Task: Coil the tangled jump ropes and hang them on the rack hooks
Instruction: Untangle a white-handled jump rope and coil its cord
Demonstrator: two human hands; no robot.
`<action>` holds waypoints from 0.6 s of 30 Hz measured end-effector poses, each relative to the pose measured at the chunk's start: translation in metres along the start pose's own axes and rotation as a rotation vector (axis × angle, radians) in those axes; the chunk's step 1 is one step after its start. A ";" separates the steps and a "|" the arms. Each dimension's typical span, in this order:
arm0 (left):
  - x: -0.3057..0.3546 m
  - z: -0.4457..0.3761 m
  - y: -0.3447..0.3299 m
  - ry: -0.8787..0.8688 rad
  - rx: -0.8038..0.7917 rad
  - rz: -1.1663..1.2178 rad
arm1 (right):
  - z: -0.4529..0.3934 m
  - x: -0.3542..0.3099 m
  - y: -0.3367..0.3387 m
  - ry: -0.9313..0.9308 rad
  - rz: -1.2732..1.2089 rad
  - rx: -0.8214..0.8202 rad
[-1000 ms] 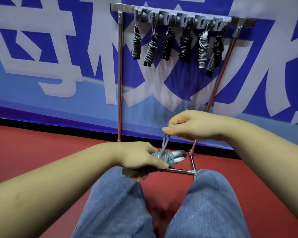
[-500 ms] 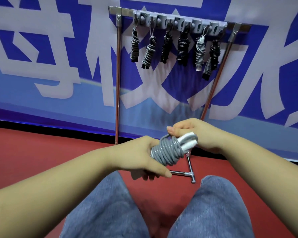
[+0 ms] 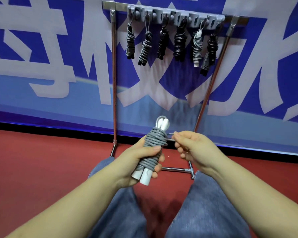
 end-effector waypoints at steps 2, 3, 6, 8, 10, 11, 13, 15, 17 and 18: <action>-0.006 -0.007 0.012 0.005 0.033 0.078 | -0.006 0.015 -0.006 -0.071 -0.200 0.024; -0.010 -0.012 0.017 0.014 0.044 0.110 | -0.010 0.022 -0.011 -0.111 -0.297 0.018; -0.020 -0.027 0.031 0.031 0.078 0.178 | -0.027 0.036 -0.024 -0.164 -0.448 -0.001; -0.023 -0.041 0.041 0.039 0.103 0.176 | -0.042 0.043 -0.027 -0.121 -0.441 -0.053; -0.024 -0.057 0.050 0.056 0.117 0.160 | -0.059 0.048 -0.027 -0.066 -0.354 -0.120; -0.025 -0.066 0.054 0.063 0.126 0.161 | -0.069 0.052 -0.024 -0.050 -0.295 -0.126; -0.026 -0.086 0.066 0.071 0.155 0.171 | -0.090 0.062 -0.015 -0.035 -0.175 -0.100; -0.027 -0.109 0.077 0.055 0.169 0.155 | -0.112 0.071 -0.005 -0.003 -0.027 -0.074; -0.029 -0.134 0.091 0.038 0.217 0.098 | -0.135 0.083 0.003 0.032 0.088 -0.027; -0.031 -0.148 0.098 0.037 0.253 0.071 | -0.148 0.090 0.008 0.037 0.130 0.019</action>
Point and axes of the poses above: each hand's wrist, its own z-axis away from the middle knuckle, its own y-axis out of the back of the hand, x = y × z, the point moved 5 cm from there along -z, towards the middle knuckle, and after that the axes turned 8 degrees about y, right-handed, at the moved point
